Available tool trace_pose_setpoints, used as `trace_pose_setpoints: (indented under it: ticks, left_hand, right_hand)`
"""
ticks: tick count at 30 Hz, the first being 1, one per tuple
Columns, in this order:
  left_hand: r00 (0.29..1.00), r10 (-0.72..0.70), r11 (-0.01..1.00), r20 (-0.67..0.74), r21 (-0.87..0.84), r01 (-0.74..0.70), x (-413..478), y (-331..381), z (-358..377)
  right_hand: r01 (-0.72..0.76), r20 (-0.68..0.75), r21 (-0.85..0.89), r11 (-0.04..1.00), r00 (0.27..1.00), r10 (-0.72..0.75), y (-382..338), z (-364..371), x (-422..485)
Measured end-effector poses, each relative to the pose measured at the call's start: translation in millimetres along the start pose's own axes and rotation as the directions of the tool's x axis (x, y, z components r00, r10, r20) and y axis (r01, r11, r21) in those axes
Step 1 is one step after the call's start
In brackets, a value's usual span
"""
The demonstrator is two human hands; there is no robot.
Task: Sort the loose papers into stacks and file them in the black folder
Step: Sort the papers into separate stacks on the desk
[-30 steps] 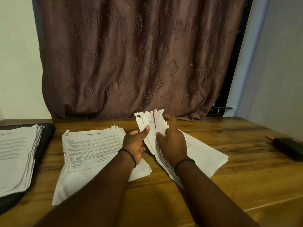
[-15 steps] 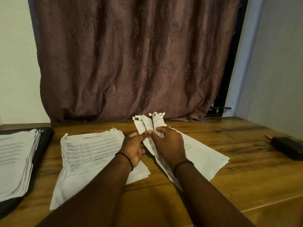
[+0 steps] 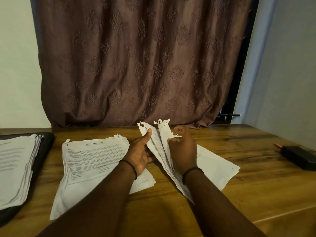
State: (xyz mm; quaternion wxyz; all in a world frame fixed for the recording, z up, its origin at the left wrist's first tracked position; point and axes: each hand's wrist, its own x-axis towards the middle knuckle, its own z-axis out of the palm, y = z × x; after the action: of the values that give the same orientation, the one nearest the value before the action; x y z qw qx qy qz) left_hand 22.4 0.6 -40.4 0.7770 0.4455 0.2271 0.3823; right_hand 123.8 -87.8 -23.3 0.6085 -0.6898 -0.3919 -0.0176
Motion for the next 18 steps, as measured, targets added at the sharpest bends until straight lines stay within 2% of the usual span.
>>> trace_pose_setpoints:
  ticks: [2,8,15,18]
  left_hand:
    - [1.000,0.006,1.000,-0.011,-0.001,-0.006,0.0,-1.2,1.3]
    - [0.996,0.013,1.000,-0.092,-0.023,-0.015,1.4,-3.3,-0.4]
    - [1.000,0.012,1.000,-0.029,0.020,-0.012,0.4,-2.2,1.1]
    - [0.997,0.047,0.999,-0.066,0.009,-0.046,0.1,-4.6,2.0]
  right_hand:
    - [-0.047,0.002,0.062,0.997,0.999,0.047,2.5,0.9,1.1]
    - [-0.243,0.161,0.238,0.941,0.965,0.208,8.2,4.4,4.6]
    - [-0.297,0.170,0.206,0.932,0.949,0.265,9.6,4.2,7.2]
    - [-0.362,0.233,0.192,0.912,0.920,0.316,7.4,7.9,3.7]
